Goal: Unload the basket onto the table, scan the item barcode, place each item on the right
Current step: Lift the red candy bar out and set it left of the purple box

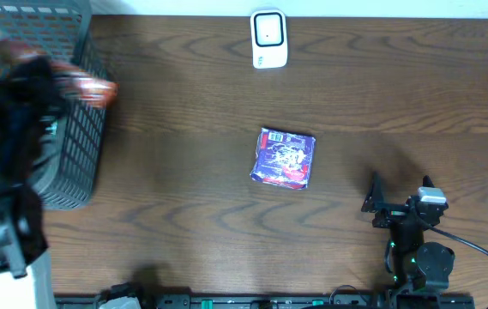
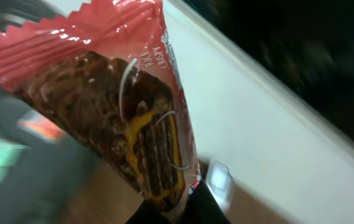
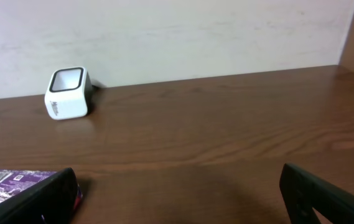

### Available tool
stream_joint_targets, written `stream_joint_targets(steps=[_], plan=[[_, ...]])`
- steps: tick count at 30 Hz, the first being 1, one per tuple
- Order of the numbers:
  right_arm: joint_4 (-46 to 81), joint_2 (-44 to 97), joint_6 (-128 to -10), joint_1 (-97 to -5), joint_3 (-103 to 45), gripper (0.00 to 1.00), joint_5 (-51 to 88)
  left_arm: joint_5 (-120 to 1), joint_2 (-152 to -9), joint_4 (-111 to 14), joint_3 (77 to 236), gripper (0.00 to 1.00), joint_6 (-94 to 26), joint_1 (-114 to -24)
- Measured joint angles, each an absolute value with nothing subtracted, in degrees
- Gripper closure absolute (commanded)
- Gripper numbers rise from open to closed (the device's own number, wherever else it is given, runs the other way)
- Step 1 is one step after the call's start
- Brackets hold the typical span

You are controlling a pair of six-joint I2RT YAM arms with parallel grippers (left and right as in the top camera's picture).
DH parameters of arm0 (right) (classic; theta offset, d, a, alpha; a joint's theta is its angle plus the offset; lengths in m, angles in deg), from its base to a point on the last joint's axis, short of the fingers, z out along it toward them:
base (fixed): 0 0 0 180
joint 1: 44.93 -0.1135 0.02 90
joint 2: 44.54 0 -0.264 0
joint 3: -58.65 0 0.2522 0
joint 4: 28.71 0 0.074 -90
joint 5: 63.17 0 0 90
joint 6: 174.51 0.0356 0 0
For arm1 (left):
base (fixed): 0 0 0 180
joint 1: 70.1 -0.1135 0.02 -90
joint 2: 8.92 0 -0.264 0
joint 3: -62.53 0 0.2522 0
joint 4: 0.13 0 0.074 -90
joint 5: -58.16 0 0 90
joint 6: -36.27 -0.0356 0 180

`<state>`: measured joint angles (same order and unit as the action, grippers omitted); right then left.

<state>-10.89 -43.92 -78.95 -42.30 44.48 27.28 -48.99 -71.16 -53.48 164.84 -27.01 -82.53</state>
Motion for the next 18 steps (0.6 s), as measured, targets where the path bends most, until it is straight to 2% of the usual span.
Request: stream_joint_targets(steps=[5,9,18], plan=[[-10.9,-43.9,-79.0,-42.3,44.5,0.01,27.3,-49.8,-77.1,-56.0,164.8,0.93,-37.5,-65.1],[-10.9,-43.9,-79.0,-42.3,44.5,0.01,27.3,-50.1,-83.0,-59.3,164.8,0.93,-45.7,-55.9],[-10.9,-43.9,-79.0,-42.3,44.5,0.01,27.3,-46.5,-99.9,-64.3,164.8,0.92,-55.8,-47.3]])
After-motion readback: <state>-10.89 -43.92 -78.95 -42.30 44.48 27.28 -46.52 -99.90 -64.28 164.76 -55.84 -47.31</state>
